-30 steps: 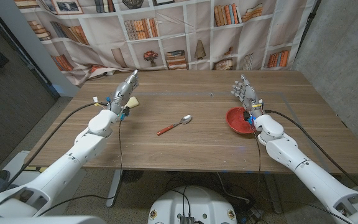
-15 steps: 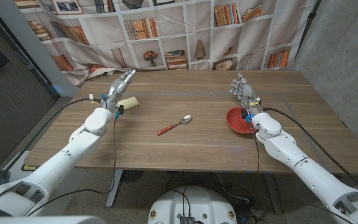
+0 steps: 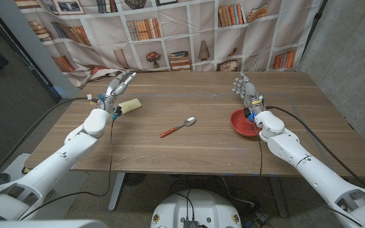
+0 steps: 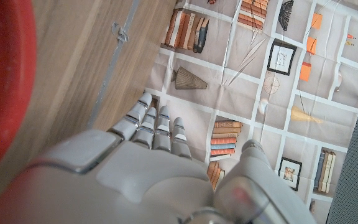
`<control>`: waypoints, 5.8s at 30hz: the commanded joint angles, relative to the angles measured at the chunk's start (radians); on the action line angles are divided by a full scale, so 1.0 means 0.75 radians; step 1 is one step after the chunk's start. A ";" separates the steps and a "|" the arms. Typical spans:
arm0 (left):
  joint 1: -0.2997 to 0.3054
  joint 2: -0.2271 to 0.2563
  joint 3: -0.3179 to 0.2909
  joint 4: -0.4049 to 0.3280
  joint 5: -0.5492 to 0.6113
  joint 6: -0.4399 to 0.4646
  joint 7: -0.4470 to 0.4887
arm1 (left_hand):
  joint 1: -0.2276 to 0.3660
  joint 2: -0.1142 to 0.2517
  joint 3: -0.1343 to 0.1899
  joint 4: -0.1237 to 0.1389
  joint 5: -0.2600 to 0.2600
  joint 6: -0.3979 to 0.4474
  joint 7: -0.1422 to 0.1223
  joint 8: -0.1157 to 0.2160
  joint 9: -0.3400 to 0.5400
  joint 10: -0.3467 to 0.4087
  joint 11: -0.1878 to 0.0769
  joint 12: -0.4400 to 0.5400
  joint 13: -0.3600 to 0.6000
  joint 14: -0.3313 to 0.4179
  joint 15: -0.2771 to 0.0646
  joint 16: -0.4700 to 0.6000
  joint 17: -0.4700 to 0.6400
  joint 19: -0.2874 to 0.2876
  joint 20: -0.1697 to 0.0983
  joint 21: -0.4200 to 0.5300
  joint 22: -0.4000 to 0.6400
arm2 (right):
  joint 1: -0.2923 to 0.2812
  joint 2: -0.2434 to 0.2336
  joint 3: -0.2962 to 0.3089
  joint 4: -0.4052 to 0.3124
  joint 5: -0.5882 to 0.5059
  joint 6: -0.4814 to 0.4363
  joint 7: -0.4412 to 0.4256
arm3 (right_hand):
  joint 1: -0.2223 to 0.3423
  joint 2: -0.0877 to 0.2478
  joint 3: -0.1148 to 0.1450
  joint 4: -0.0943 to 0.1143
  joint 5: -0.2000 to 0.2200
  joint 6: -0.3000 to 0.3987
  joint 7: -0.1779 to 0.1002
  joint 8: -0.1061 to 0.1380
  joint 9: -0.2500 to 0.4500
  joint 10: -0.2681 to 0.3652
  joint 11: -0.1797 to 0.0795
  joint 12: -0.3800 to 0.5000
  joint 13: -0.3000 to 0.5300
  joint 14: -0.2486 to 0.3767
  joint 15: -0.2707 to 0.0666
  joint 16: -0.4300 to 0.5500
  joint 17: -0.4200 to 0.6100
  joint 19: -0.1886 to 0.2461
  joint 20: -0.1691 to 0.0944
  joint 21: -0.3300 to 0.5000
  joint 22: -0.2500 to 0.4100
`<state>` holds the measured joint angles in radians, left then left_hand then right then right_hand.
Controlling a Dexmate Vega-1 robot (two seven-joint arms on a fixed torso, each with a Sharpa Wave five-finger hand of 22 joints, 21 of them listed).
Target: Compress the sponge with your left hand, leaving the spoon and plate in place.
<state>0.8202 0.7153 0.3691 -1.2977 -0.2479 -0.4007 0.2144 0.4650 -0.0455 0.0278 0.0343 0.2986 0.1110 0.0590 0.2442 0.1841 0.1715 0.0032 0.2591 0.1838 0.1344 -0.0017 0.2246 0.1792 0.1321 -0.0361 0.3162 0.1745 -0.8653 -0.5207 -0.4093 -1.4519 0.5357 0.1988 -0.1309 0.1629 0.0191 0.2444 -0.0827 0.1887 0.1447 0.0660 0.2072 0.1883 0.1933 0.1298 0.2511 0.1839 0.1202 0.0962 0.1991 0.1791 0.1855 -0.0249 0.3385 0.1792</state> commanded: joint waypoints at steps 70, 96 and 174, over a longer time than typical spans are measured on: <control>-0.080 0.402 0.237 -0.497 0.882 1.027 -0.049 | 0.207 0.015 0.013 -0.090 0.009 0.219 -0.067 -0.001 0.005 0.210 -0.097 -0.019 0.011 0.234 -0.062 -0.004 0.008 0.197 0.073 -0.018 0.006 | 0.133 0.071 -0.057 0.142 -0.001 0.000 0.081 | 0.017 0.004 0.004 -0.012 -0.008 0.026 0.011 -0.003 0.006 0.028 -0.004 -0.012 0.005 0.017 -0.005 -0.010 0.007 0.020 -0.001 -0.024 0.007; -0.191 0.386 0.397 -0.503 1.163 1.113 -0.314 | 0.266 0.007 0.011 -0.119 0.015 0.227 -0.168 -0.019 0.010 0.212 -0.169 -0.042 0.017 0.249 -0.098 -0.020 0.011 0.219 0.146 -0.034 0.012 | 0.125 0.058 -0.054 0.127 0.025 -0.024 0.103 | 0.017 0.006 0.003 -0.013 -0.009 0.030 0.010 -0.003 0.006 0.033 -0.003 -0.014 0.005 0.024 -0.004 -0.010 0.008 0.026 0.000 -0.030 0.007; -0.349 0.159 0.556 -0.056 1.106 0.954 -0.308 | 0.392 0.005 0.013 -0.174 0.041 0.309 -0.185 -0.017 0.013 0.266 -0.207 -0.053 0.022 0.334 -0.122 -0.012 0.016 0.355 0.235 -0.024 0.016 | 0.145 0.058 -0.082 0.090 0.030 -0.154 0.064 | 0.017 0.012 -0.001 -0.016 -0.010 0.029 0.013 -0.008 0.006 0.038 -0.005 -0.024 0.006 0.026 -0.002 -0.014 0.009 0.038 0.000 -0.048 0.008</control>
<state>0.5706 0.8653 0.7753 -1.4145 0.6476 0.3680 -0.0371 0.7480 -0.0434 0.0334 -0.0894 0.3235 0.3312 -0.0853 0.2256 0.1884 0.3620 -0.1553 0.2204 0.1979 0.3703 -0.0408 0.2091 0.1888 0.3829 0.1395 0.2904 0.1841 -0.7566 -0.4749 -0.4681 -1.3666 0.5651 0.1000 -0.0672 0.1668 0.0230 0.2429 -0.0897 0.1856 0.1606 0.0714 0.2034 0.1881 0.2129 0.1247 0.2393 0.1838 0.1328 0.0938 0.1922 0.1838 0.2067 -0.0247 0.3031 0.1842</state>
